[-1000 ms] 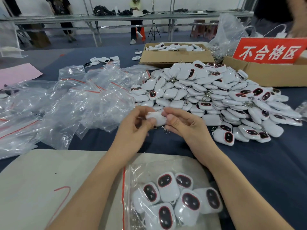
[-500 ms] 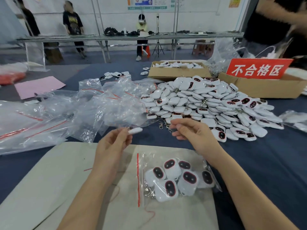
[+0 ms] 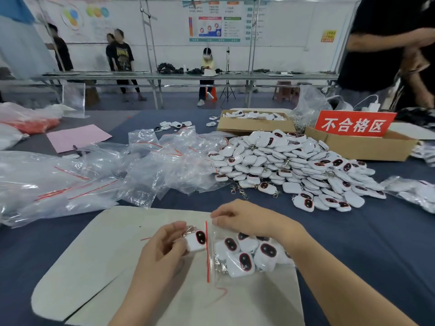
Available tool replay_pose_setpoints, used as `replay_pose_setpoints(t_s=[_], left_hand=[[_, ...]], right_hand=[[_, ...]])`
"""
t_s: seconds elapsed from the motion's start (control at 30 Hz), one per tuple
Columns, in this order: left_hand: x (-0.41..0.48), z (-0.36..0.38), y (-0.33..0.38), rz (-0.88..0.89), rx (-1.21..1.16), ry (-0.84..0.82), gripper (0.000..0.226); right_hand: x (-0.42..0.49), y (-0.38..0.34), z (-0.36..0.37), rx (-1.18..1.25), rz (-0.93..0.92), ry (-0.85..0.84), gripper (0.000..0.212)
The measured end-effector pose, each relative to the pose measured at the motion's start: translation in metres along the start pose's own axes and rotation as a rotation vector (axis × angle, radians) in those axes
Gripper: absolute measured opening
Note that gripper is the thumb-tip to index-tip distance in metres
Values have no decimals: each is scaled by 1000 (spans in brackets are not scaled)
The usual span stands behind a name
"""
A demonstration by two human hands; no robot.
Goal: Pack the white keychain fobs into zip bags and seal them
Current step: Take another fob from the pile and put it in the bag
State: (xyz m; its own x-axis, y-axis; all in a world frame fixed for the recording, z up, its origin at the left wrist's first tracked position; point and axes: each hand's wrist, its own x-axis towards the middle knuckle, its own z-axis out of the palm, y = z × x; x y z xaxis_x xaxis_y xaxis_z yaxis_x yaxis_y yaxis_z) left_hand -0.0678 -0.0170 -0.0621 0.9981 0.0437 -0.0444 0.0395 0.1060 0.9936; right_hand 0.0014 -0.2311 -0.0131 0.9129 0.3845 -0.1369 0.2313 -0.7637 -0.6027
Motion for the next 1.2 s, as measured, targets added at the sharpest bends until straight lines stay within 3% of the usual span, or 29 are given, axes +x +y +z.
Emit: replay_pose_setpoints(t_s=[0.2,0.37,0.43,0.6,0.7,0.8,0.93,1.07,1.2], left_hand=[[-7,8,1,-44,-99,-61,31],[-9,35,5,-77,-147,-78,27],[-8,42,7,-14,17,-86,24],[-9,36,18,121,442,-203,52],[-1,19,22,222,537,-66,46],[18,6,18,228,356,78,43],[45,18,5,170,165,84,43],[73,43,-2,226,350,-63,39],[111,66,-2,353,717,-128,22]], right_hand=[[4,-4,4,108,-13,28,13],[-2,-5,7,204,-27,58,15],[-3,-5,6,229,-8,71,14],[-3,-2,2,264,17,96,15],[-1,1,1,284,2,99,19],[3,8,-4,306,21,222,23],[11,32,-5,154,110,472,25],[17,62,-2,242,232,614,39],[26,84,-11,445,277,709,45]])
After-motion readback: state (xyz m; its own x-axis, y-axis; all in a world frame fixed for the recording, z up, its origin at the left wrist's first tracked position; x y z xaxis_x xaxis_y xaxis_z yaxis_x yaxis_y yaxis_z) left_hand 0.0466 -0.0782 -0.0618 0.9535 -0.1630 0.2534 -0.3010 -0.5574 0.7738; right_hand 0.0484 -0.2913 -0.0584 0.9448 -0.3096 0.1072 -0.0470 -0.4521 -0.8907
